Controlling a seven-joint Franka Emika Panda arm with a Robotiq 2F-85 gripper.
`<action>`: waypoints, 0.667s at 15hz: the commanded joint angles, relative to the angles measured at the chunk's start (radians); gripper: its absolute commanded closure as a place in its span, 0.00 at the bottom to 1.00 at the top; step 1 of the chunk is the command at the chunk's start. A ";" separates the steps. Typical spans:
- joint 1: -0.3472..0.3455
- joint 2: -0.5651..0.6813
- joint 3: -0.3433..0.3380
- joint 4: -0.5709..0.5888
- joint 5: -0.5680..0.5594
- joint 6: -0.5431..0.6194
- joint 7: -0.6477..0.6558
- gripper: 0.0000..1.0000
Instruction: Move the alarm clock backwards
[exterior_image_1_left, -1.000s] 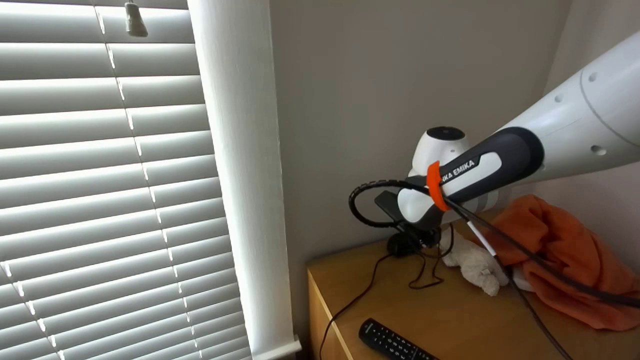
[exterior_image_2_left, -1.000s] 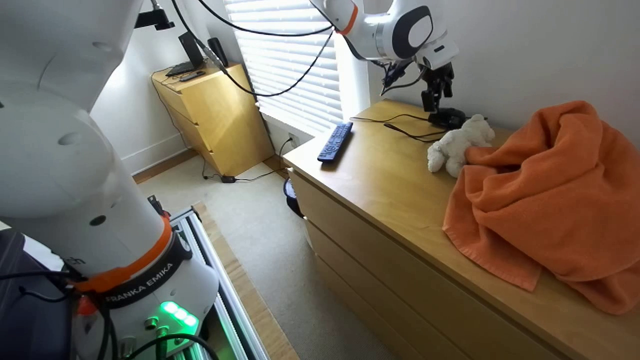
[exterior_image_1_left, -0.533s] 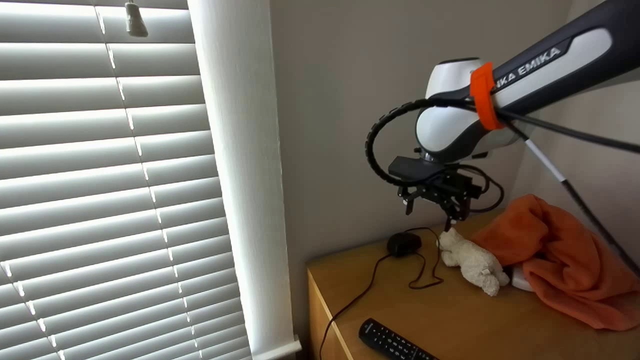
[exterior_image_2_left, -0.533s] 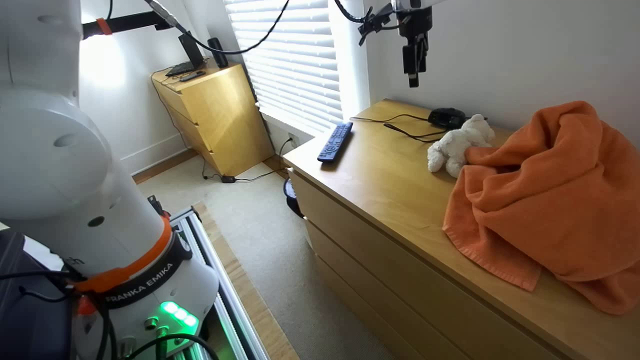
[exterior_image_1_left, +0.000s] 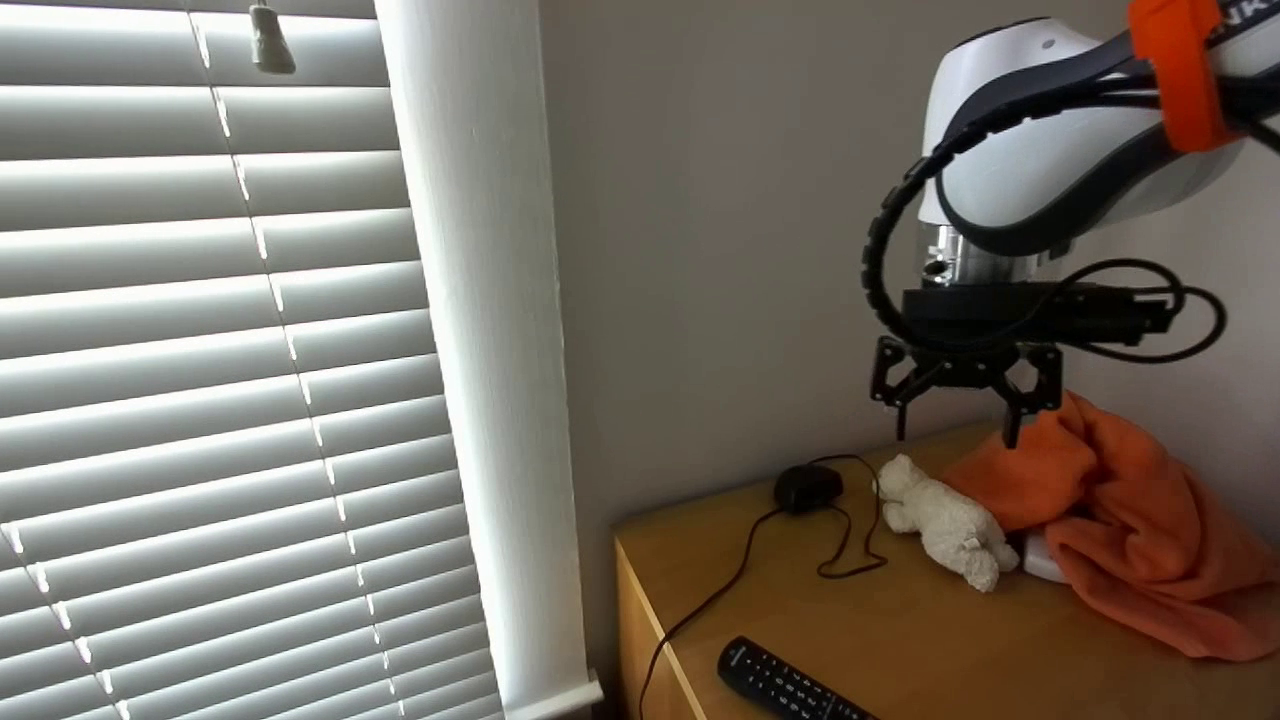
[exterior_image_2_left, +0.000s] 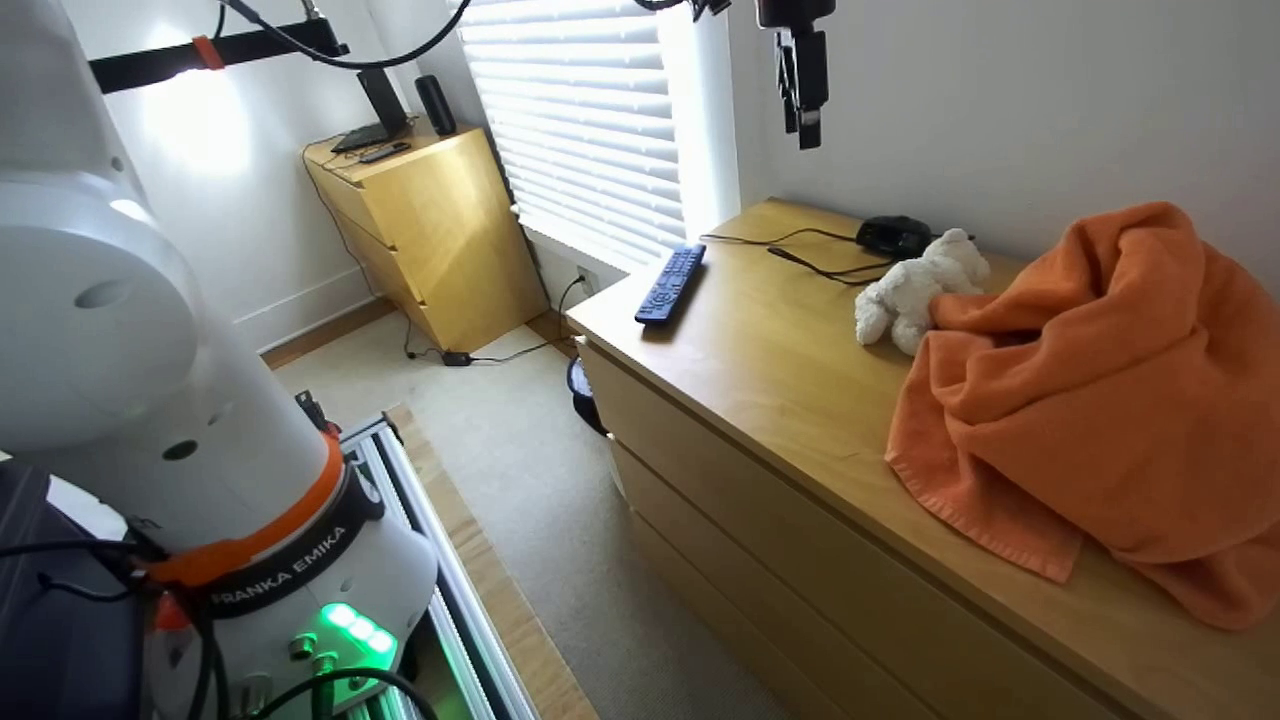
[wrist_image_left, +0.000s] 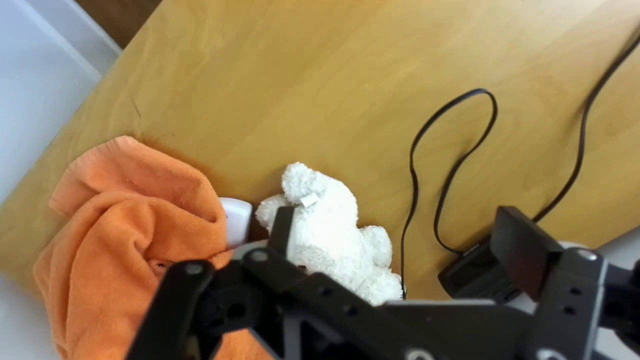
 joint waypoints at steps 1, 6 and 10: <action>-0.064 -0.162 0.028 -0.189 -0.052 0.031 -0.210 0.00; -0.104 -0.167 0.044 -0.182 -0.057 0.003 -0.299 0.00; -0.105 -0.185 0.052 -0.200 -0.059 0.004 -0.313 0.00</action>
